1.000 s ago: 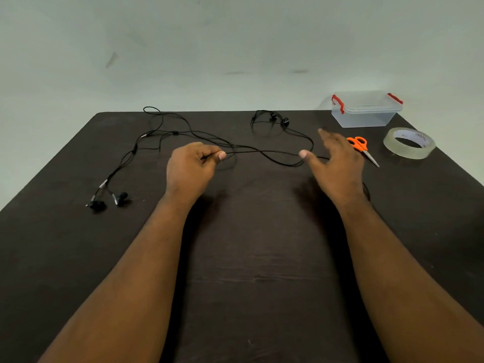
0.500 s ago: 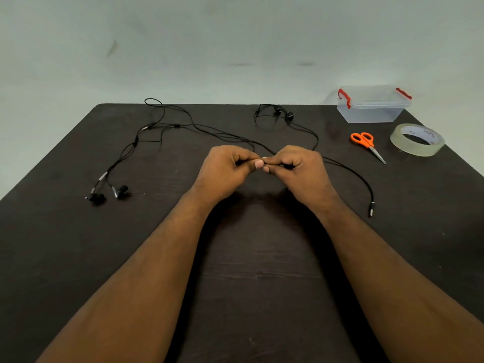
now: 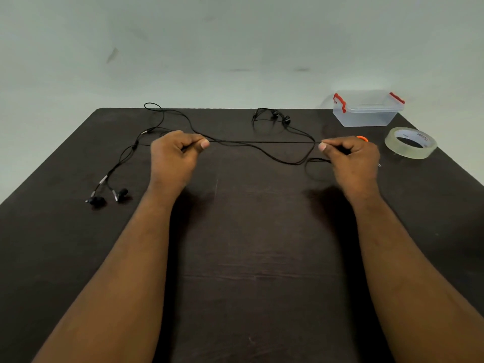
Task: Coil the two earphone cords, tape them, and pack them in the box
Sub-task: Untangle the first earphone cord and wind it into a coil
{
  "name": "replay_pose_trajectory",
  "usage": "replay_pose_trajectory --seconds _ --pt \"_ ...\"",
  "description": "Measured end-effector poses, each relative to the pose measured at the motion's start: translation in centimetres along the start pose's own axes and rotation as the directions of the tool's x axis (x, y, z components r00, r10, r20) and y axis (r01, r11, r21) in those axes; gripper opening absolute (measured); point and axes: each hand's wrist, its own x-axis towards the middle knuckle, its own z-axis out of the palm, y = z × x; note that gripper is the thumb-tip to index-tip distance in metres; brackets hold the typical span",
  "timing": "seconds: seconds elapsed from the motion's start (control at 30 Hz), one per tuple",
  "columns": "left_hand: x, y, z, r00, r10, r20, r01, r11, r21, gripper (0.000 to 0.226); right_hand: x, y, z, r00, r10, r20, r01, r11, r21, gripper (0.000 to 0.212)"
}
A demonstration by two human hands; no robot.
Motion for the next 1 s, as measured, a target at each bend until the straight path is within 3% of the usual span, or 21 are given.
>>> replay_pose_trajectory --seconds 0.2,0.27,0.33,0.4,0.47,0.53,0.7,0.87,1.0 --pt "0.0 0.3 0.8 1.000 -0.007 -0.013 0.007 1.000 -0.012 0.013 -0.5 -0.4 0.4 0.999 -0.024 -0.025 0.022 0.996 -0.087 0.019" --pt "-0.1 0.7 1.4 1.000 -0.029 -0.009 0.028 0.999 -0.033 0.012 -0.6 -0.4 0.6 0.996 0.003 0.092 0.020 0.967 -0.252 0.049" --pt "-0.2 1.1 2.1 0.999 -0.024 0.027 0.025 0.999 -0.041 0.013 -1.2 -0.6 1.2 0.965 0.032 0.260 0.125 0.817 -0.563 0.080" --pt "-0.5 1.7 2.9 0.994 0.001 0.112 0.007 0.998 -0.065 0.013 -2.3 -1.5 2.9 0.934 -0.130 0.332 0.307 0.767 -0.564 0.087" --pt "-0.9 2.6 3.7 0.977 0.059 0.205 -0.040 0.995 -0.094 0.012 -3.7 -2.8 4.8 0.865 -0.305 0.398 0.461 0.796 -0.393 0.077" --pt "-1.3 3.5 4.4 0.958 0.126 0.259 -0.100 0.989 -0.110 0.011 -4.5 -3.0 5.9 0.795 -0.406 0.451 0.571 0.751 -0.332 0.062" --pt "-2.0 4.2 5.2 0.930 0.168 0.327 -0.116 0.978 -0.175 0.011 -4.3 -2.8 5.6 0.790 -0.435 0.433 0.587 0.741 -0.327 0.024" --pt "-2.0 4.5 5.2 0.923 0.176 0.341 -0.114 0.974 -0.195 0.014 -3.8 -2.9 5.2 0.778 -0.477 0.408 0.621 0.679 -0.392 0.038" --pt "-1.9 4.1 4.7 0.919 0.171 0.355 -0.115 0.978 -0.174 0.016 -2.9 -2.2 4.6 0.764 -0.523 0.378 0.643 0.661 -0.387 0.030"
